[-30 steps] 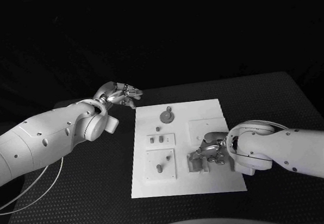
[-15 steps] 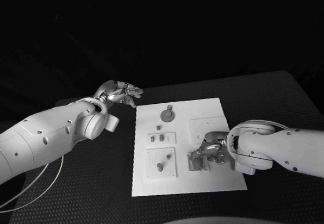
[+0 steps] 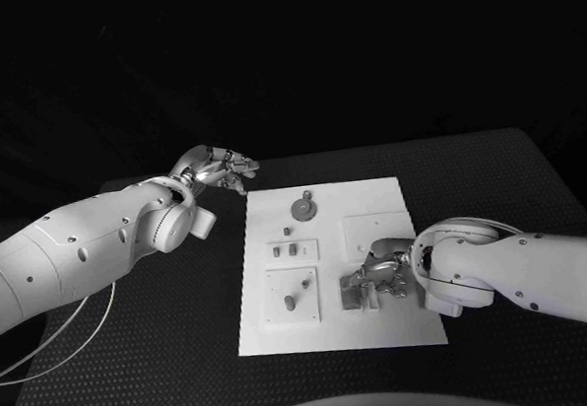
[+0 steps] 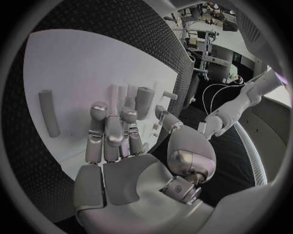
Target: Assemble the parts on the task board
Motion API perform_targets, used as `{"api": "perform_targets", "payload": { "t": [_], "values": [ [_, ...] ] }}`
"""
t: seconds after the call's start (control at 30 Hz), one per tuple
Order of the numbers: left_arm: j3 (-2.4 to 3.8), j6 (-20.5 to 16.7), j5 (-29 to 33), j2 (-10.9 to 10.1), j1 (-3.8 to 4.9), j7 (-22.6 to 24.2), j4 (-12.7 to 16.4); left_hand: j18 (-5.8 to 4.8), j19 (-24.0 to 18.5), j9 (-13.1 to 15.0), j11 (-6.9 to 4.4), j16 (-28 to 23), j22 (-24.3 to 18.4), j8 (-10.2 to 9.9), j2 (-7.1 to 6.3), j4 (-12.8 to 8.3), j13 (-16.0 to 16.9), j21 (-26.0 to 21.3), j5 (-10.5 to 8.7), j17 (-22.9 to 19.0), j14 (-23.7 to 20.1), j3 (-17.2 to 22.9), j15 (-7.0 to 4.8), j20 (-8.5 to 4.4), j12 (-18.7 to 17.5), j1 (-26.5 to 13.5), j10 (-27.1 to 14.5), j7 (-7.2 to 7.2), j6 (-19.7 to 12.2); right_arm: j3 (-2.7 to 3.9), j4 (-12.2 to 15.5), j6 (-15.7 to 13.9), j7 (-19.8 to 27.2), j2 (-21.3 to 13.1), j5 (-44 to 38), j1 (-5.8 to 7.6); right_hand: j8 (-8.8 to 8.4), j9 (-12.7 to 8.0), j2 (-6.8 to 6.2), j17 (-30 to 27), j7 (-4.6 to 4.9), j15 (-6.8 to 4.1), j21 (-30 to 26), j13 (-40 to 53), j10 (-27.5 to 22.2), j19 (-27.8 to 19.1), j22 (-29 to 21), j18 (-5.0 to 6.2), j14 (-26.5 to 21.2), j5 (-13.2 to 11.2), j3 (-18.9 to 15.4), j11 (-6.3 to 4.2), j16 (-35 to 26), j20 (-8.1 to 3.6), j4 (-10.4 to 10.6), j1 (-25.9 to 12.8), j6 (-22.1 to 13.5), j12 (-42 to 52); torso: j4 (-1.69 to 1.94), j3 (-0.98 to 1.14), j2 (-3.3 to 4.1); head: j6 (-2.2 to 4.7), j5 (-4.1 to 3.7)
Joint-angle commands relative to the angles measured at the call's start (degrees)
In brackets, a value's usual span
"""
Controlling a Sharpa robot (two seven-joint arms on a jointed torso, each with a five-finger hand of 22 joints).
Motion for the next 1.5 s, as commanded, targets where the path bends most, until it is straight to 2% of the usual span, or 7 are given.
{"api": "perform_targets", "payload": {
  "t": [0.03, 0.17, 0.57, 0.73, 0.83, 1.17, 1.5],
  "values": [
    [0.04, 0.64, 0.35, 0.04, 0.05, 0.3, 0.14, 0.67, 0.37, -0.05, 0.02, -0.39, 0.06, 0.26, 0.09, 0.04, 0.09, -0.26, 0.19, 0.1, 0.2, -0.28, 0.06, -0.08, 0.06, -0.68, -0.49, 0.23, -0.33, -0.25, -0.07, 1.02, -0.08, 0.08, 0.24, -0.36, -0.21, -0.07, -1.52, -0.22, 0.38, 0.08, -0.38, -0.11, -0.47, -0.17, 0.81, 1.13, -0.51, 0.08, 0.64, -0.02, -0.32, -0.33, 1.37, 0.0, 0.0, 0.28, -0.03, 0.01, -0.01, -0.05, 0.03],
    [0.04, 0.68, 0.35, 0.05, 0.05, 0.3, 0.14, 0.67, 0.38, -0.06, 0.01, -0.4, 0.07, 0.26, 0.11, 0.04, 0.09, -0.25, 0.2, 0.11, 0.2, -0.27, 0.05, -0.09, 0.06, -0.67, -0.48, 0.23, -0.34, -0.25, -0.04, 1.22, -0.07, 0.09, 0.33, -0.36, -0.27, 0.1, -2.9, -0.36, 0.45, 0.12, -0.36, -0.16, -0.64, -0.16, 0.88, 1.13, -0.69, -0.01, 1.37, 0.02, -0.39, -0.36, 2.43, 0.91, -0.18, 0.38, -0.03, 0.02, -0.01, -0.06, 0.04],
    [0.04, 0.61, 0.35, 0.03, 0.05, 0.29, 0.08, 0.68, 0.38, -0.07, 0.01, -0.41, 0.08, 0.28, 0.11, 0.03, 0.11, -0.25, 0.2, 0.14, 0.21, -0.25, 0.05, -0.09, 0.07, -0.64, -0.48, 0.23, -0.35, -0.25, 0.5, -0.8, 1.68, -0.58, -0.15, -0.36, -0.28, 0.21, -2.91, -0.23, 0.48, 0.15, -0.3, -0.16, -0.68, -0.13, 0.92, 1.13, -0.62, -0.05, 1.45, 0.05, -0.34, -0.35, 2.59, 1.51, -0.26, 0.48, -0.04, 0.04, -0.03, -0.02, -0.05],
    [0.04, 0.67, 0.35, 0.0, 0.05, 0.28, 0.09, 0.68, 0.38, -0.07, 0.01, -0.41, 0.08, 0.28, 0.11, 0.03, 0.11, -0.25, 0.2, 0.15, 0.22, -0.24, 0.05, -0.09, 0.07, -0.63, -0.48, 0.23, -0.35, -0.24, 1.52, 0.67, 3.26, -1.57, -3.5, -0.35, 0.14, 0.73, -1.42, 0.11, 0.38, 0.1, 0.11, -0.13, -0.54, -0.01, 1.03, 1.13, -0.22, -0.14, 0.43, -0.09, -0.17, -0.42, -2.8, 6.9, 0.19, 0.91, -0.05, 0.06, -0.04, 0.05, -0.02],
    [0.04, 0.65, 0.35, -0.04, 0.05, 0.3, 0.04, 0.68, 0.38, -0.07, 0.0, -0.41, 0.08, 0.29, 0.1, 0.02, 0.12, -0.25, 0.2, 0.15, 0.22, -0.24, 0.05, -0.09, 0.08, -0.61, -0.47, 0.23, -0.34, -0.24, 1.77, 2.36, 3.74, -1.81, -6.3, -0.35, 0.41, 1.0, -1.63, 0.45, 0.21, 0.03, 0.14, -0.3, -0.28, 0.29, 0.9, 1.13, 0.27, -0.02, -0.13, -0.18, -0.12, -0.32, -5.35, 10.17, 0.65, 1.08, -0.03, 0.06, -0.01, 0.05, -0.01],
    [0.03, 0.78, 0.35, 0.0, 0.05, 0.3, 0.04, 0.68, 0.38, -0.07, 0.0, -0.42, 0.09, 0.32, 0.09, 0.01, 0.13, -0.25, 0.19, 0.17, 0.22, -0.24, 0.04, -0.09, 0.08, -0.61, -0.46, 0.22, -0.31, -0.24, 2.52, 2.95, 5.09, -1.84, -11.21, -0.37, 1.48, 1.59, -3.29, 2.15, -0.62, -0.5, 0.36, -0.65, 1.86, 1.47, 0.78, 1.13, 2.45, 0.0, -0.16, -0.99, 0.44, -0.5, -5.79, 15.04, 2.78, 1.94, -0.02, 0.07, -0.01, 0.16, 0.01],
    [0.03, 0.81, 0.35, 0.03, 0.05, 0.28, 0.07, 0.68, 0.38, -0.07, 0.0, -0.43, 0.1, 0.36, 0.1, 0.02, 0.15, -0.25, 0.19, 0.2, 0.23, -0.24, 0.04, -0.09, 0.09, -0.61, -0.45, 0.21, -0.27, -0.24, 2.48, 2.38, 4.4, -1.23, -12.76, -0.47, 1.92, 1.81, -3.03, 2.86, -1.05, -0.77, 0.41, -0.69, 2.84, 1.92, 0.76, 1.13, 3.33, -0.02, -0.6, -1.4, 0.64, -0.57, -5.08, 15.85, 3.8, 2.43, 0.01, -0.01, 0.01, 0.13, -0.05]
  ]
}}
